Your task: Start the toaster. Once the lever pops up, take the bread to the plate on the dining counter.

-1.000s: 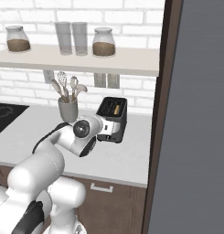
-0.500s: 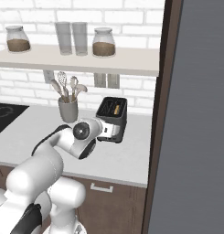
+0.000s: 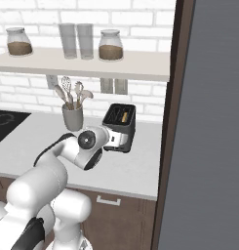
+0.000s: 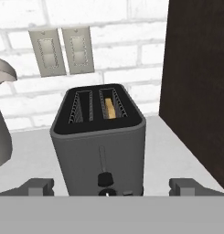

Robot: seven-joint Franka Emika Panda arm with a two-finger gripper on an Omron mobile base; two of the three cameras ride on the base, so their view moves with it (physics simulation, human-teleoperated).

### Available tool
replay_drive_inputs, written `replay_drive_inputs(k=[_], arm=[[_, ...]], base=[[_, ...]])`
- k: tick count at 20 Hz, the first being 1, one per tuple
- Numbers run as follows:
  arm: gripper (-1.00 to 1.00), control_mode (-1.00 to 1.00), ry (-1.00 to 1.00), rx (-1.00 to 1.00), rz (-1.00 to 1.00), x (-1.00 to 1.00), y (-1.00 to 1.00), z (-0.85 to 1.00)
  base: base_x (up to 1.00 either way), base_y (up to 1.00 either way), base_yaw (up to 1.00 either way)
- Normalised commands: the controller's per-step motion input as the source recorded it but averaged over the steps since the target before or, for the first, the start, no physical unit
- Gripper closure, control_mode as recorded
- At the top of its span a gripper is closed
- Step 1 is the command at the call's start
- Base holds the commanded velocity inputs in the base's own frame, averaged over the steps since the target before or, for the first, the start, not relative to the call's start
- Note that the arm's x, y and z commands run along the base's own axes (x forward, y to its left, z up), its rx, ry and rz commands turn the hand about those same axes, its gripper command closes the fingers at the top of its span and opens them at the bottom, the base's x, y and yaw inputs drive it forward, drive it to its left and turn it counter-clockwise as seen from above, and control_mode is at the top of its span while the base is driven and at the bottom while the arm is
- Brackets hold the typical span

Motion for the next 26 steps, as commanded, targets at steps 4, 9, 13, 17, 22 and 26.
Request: replay_drive_inputs(k=[4, 9, 13, 17, 22, 26], arm=[[-1.0, -1.0, 0.0, 0.0, 0.0, 0.0, 0.0, 0.0], [-1.0, -1.0, 0.0, 0.0, 0.0, 0.01, 0.0, -0.02], [-1.0, -1.0, 0.0, 0.0, 0.0, 0.01, 0.0, -0.04], [-1.0, -1.0, 0.0, 0.0, 0.0, 0.0, 0.0, -0.02], [-1.0, -1.0, 0.0, 0.0, 0.0, 0.0, 0.0, -0.06], [-1.0, -1.0, 0.0, 0.0, 0.0, 0.0, 0.0, -0.04]], base=[[0.0, 0.0, 0.0], [0.0, 0.0, 0.0], [0.0, 0.0, 0.0], [0.0, 0.0, 0.0], [0.0, 0.0, 0.0], [0.0, 0.0, 0.0]])
